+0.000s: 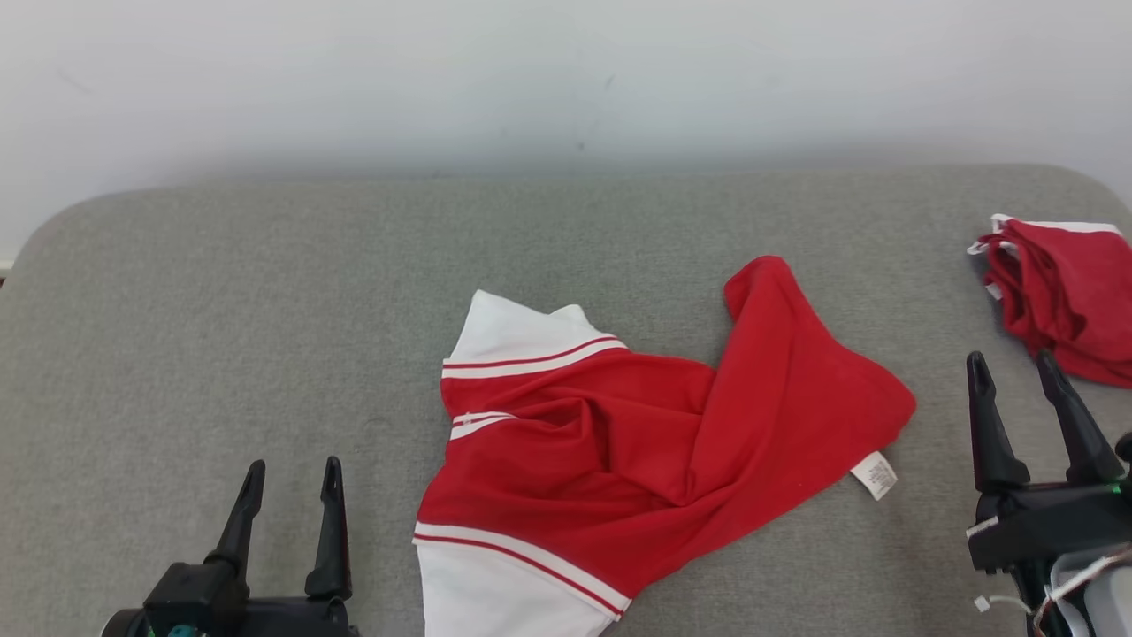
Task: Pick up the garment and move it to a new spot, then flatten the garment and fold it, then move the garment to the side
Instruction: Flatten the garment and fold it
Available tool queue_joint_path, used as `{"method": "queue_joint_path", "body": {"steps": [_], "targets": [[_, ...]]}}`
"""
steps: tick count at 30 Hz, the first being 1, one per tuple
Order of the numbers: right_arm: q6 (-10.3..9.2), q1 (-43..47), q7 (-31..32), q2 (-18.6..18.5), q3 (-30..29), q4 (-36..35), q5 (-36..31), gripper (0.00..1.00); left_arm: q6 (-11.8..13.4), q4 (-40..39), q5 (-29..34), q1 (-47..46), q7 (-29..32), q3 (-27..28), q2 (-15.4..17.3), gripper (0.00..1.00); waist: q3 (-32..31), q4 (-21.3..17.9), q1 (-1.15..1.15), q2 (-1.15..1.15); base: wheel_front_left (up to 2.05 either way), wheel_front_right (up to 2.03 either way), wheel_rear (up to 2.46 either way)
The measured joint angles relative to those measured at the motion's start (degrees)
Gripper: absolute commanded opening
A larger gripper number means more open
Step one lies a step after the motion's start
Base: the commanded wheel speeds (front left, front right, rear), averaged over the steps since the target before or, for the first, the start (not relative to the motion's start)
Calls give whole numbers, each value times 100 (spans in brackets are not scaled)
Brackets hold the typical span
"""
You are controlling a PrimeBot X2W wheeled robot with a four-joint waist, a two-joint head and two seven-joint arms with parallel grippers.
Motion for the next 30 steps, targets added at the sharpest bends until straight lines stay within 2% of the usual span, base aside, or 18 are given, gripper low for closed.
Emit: {"method": "queue_joint_path", "body": {"steps": [9, 15, 30], "targets": [[0, 1060, -1, 367, -446, -966, -233, 100, -47, -52, 47, 159, 0, 104, -7, 100, -309, -270, -1, 0, 0, 0, 0], [0, 1595, -2, 579, -605, -1349, -433, 100, -42, -168, 108, 386, 0, 162, -13, 100, -442, -362, 0, 0, 0, 0, 0], [0, 1788, 3, 654, -476, -1506, -545, 100, -40, -533, 266, 623, 0, 282, 9, 100, -521, -313, 0, 0, 0, 0, 0]]}}
